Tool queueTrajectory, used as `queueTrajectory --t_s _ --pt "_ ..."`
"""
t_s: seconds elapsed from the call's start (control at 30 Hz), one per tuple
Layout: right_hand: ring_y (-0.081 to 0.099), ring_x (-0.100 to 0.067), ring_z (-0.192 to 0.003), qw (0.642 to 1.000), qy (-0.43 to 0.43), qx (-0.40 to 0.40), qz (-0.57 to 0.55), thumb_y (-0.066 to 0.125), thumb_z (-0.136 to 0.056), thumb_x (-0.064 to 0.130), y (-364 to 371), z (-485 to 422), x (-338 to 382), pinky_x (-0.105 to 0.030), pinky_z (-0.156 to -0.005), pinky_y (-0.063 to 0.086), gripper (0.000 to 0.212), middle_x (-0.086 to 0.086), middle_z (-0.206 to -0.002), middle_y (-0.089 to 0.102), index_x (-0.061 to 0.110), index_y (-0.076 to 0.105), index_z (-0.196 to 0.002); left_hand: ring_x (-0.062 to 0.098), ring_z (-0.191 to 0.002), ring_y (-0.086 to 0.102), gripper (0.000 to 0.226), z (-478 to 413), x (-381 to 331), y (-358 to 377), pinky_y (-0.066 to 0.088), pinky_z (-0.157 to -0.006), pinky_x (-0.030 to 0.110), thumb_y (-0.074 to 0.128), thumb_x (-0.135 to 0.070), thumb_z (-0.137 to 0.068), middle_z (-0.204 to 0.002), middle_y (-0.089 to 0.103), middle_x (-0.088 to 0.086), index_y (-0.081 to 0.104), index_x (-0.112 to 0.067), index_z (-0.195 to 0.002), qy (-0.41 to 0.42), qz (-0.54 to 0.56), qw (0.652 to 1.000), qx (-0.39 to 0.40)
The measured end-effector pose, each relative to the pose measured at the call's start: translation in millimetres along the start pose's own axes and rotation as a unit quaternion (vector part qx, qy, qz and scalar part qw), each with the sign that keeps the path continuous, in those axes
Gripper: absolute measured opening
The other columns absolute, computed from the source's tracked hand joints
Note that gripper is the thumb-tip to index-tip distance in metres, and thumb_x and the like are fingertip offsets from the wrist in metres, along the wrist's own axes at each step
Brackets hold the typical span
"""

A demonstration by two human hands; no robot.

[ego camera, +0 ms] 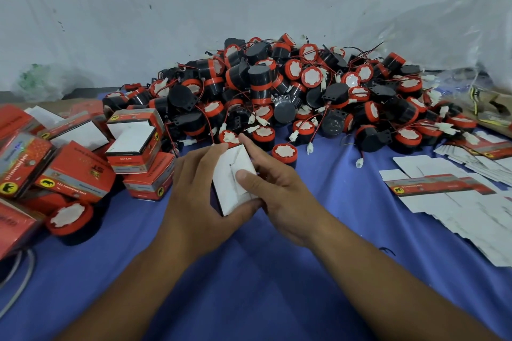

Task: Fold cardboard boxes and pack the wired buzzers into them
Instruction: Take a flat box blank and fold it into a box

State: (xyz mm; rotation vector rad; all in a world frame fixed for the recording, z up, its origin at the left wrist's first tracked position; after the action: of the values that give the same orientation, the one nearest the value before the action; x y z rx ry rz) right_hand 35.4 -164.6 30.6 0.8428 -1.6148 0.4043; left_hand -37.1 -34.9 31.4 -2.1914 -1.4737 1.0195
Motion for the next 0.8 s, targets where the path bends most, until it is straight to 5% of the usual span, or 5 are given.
queueTrajectory --t_s 0.37,0.47,0.57,0.67,0.8 --pt "0.063 -0.017 -0.109 0.999 0.012 0.024 -0.018 0.065 -0.091 0.020 -12.2 -5.9 -5.2 -0.029 -0.091 0.051 0.057 -0.006 -0.115 0.065 0.034 0.050 -0.143 0.013 -0.122 0.039 0.083 2.1 0.1 1.8 0.035 -0.099 0.027 0.064 -0.060 -0.075 -0.134 0.049 0.007 0.042 -0.012 -0.139 0.008 0.008 1.000 -0.009" --pt "0.063 -0.009 -0.105 0.986 -0.035 -0.015 0.160 0.073 -0.085 0.026 -16.4 -3.1 0.0 -0.025 -0.089 0.052 0.071 0.002 -0.115 0.064 0.030 0.042 -0.149 0.012 -0.128 0.038 0.082 1.4 3.6 2.7 0.034 -0.104 0.024 0.065 -0.060 -0.076 -0.139 0.045 0.007 0.036 -0.018 -0.140 0.023 0.020 1.000 0.007" --pt "0.055 -0.012 -0.113 0.892 -0.135 0.004 0.432 0.078 -0.083 0.026 -19.2 -1.7 4.7 -0.020 -0.098 0.043 0.077 0.002 -0.124 0.058 0.017 0.040 -0.150 0.021 -0.139 0.037 0.082 1.2 10.6 6.0 0.022 -0.117 0.021 0.071 -0.052 -0.082 -0.152 0.037 0.005 0.033 -0.015 -0.145 0.091 -0.015 0.993 0.074" --pt "0.053 -0.026 -0.103 0.781 -0.184 0.070 0.593 0.077 -0.082 0.013 -20.5 -3.6 6.6 -0.039 -0.095 0.042 0.050 -0.006 -0.112 0.061 0.007 0.059 -0.128 0.028 -0.142 0.033 0.092 1.9 20.1 9.5 0.008 -0.120 0.018 0.076 -0.038 -0.081 -0.160 0.026 0.008 0.027 -0.007 -0.152 0.099 -0.073 0.986 0.117" --pt "0.054 -0.035 -0.113 0.716 -0.187 0.117 0.663 0.075 -0.079 0.011 -16.7 -4.3 2.2 -0.047 -0.102 0.041 0.028 -0.013 -0.113 0.063 0.001 0.066 -0.104 0.039 -0.126 0.051 0.095 0.7 28.1 11.8 0.041 -0.106 0.051 0.089 -0.040 -0.066 -0.143 0.050 0.017 0.046 -0.001 -0.140 0.124 -0.175 0.968 0.132"
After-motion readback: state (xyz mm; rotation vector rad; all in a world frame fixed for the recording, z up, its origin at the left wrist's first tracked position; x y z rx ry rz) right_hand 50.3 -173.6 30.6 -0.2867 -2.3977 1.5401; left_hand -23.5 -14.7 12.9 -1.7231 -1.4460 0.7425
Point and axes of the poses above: each hand's wrist, its own z-axis away from the middle knuckle, its own y-axis out of the palm, x = y × z, the point moved 2 cm from there along -z, towards the middle knuckle
